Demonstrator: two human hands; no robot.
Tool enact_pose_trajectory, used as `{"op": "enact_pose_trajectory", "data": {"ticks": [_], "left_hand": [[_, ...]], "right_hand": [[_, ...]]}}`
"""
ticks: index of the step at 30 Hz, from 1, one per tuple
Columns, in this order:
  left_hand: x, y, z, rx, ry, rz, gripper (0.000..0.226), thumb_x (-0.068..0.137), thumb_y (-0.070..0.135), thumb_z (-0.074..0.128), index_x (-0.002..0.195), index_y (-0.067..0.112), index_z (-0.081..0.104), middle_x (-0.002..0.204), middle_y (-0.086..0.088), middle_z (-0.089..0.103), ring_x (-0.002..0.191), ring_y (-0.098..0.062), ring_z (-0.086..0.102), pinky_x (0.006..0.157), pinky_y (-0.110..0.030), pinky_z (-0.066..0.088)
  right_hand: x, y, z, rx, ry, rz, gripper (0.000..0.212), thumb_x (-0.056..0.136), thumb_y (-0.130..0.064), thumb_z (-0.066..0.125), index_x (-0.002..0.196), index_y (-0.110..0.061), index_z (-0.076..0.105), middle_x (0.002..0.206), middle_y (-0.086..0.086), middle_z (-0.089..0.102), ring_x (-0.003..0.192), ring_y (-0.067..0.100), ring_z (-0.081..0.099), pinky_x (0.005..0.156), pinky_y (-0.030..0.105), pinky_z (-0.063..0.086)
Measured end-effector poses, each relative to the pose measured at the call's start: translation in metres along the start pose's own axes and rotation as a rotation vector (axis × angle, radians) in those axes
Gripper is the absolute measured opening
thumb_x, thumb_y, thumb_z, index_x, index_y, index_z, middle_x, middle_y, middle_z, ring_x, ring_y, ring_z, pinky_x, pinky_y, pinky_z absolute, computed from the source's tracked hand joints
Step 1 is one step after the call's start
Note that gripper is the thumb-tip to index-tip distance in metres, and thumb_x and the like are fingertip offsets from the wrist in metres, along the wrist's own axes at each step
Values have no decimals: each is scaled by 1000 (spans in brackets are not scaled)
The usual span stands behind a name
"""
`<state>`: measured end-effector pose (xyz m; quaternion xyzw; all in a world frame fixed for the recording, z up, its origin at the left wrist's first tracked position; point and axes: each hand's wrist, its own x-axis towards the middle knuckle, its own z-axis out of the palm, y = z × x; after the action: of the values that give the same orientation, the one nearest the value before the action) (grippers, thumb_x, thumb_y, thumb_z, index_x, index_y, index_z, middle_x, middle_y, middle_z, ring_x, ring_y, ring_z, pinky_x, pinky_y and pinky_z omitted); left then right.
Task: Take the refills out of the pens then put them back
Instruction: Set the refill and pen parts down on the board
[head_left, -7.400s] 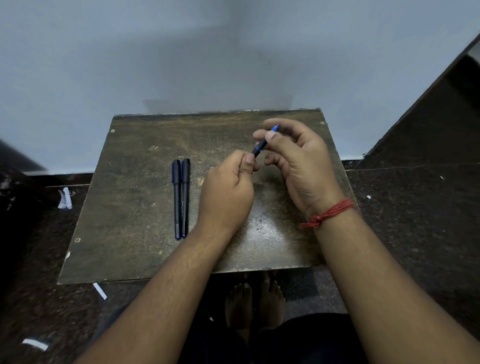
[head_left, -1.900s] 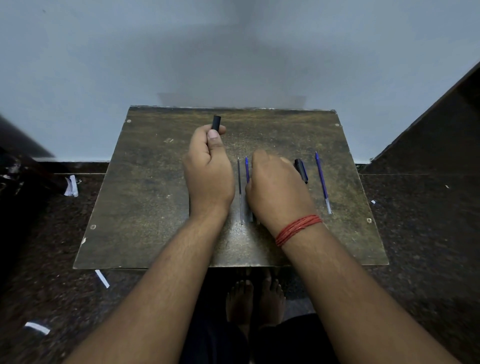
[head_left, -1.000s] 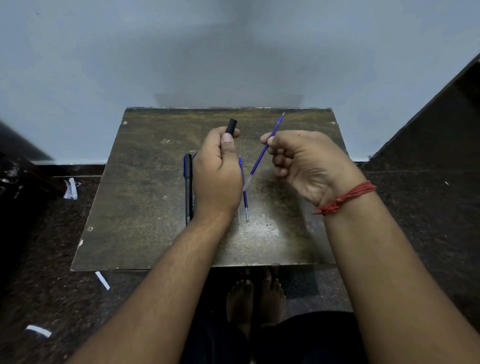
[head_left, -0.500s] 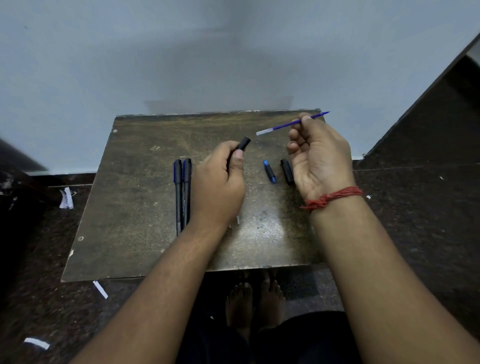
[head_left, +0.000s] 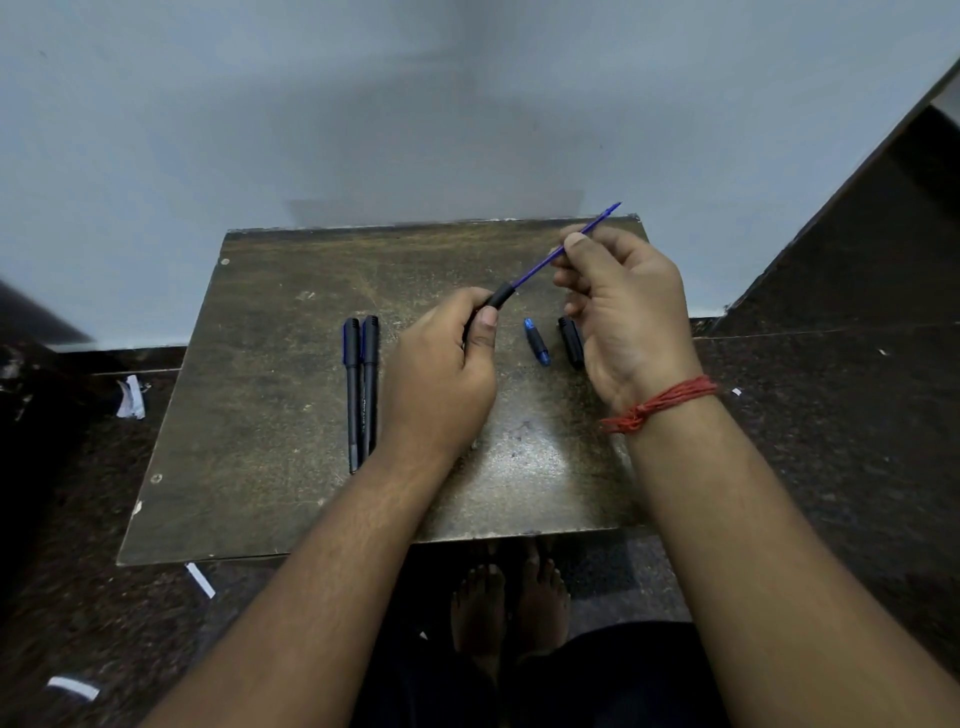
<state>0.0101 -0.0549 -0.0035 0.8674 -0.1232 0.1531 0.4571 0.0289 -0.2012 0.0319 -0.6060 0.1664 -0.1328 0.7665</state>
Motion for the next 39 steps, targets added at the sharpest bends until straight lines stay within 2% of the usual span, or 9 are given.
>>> {"op": "enact_pose_trajectory", "data": {"ticks": [4,10,15,18,21,26,31,35,39], "left_hand": [[0,1,1,-1,-15,27,21,100,25,48,107,17,66,71,14,54,68,-14,56,60,-39,46],[-1,1,2,-27,-8,-4,22,102,27,43,107,18,62,70,10,55,67,-16,56,60,-41,46],[-1,2,1,-42,9,-23,21,102,27,41,104,18,61,70,5,58,66,-16,57,59,-40,46],[-2,2,1,-58,24,-44,20,103,25,42,103,17,60,70,0,60,66,-18,58,60,-45,47],[-2,2,1,-60,47,-61,22,102,24,42,104,13,61,70,-2,61,67,-21,58,62,-46,47],[-1,1,1,-61,55,-68,20,103,23,43,104,14,61,70,-2,61,68,-22,59,63,-46,48],[-1,0,1,-66,63,-80,20,103,24,42,102,15,60,70,-1,61,68,-22,58,62,-46,48],[0,-1,0,-58,60,-84,19,103,25,42,101,17,59,70,1,60,67,-21,57,62,-47,48],[-1,1,0,-38,46,-79,20,103,25,41,102,18,59,70,-1,60,67,-21,58,61,-48,48]], "right_hand": [[-5,0,1,-176,-80,-5,10,90,-16,70,81,-21,73,76,-9,69,72,2,59,59,17,41],[-12,-1,4,-284,-226,13,10,90,-15,71,90,-8,77,68,-13,65,61,-6,55,58,13,37],[-10,-5,-1,-388,-188,-46,10,93,-28,68,93,-21,75,80,-13,70,70,-11,60,62,12,41],[-8,-5,-8,-831,-82,-207,12,94,-33,64,90,-23,70,83,-12,66,84,3,61,70,19,43],[-9,3,-9,-1322,-104,-319,14,93,-35,61,93,-22,65,92,-5,67,106,24,52,83,32,44],[-17,18,4,-1472,-165,-386,10,91,-22,61,98,-16,61,96,4,68,109,30,51,80,38,48],[-15,20,8,-1371,-201,-357,17,92,-25,56,103,-17,66,102,3,69,109,30,53,89,38,47],[-7,16,5,-975,-93,-326,21,88,-21,59,105,-20,71,97,0,68,95,22,62,84,34,51],[-7,3,1,-391,16,-201,10,92,-12,63,98,-17,70,78,-4,66,66,2,57,63,20,46]]}}
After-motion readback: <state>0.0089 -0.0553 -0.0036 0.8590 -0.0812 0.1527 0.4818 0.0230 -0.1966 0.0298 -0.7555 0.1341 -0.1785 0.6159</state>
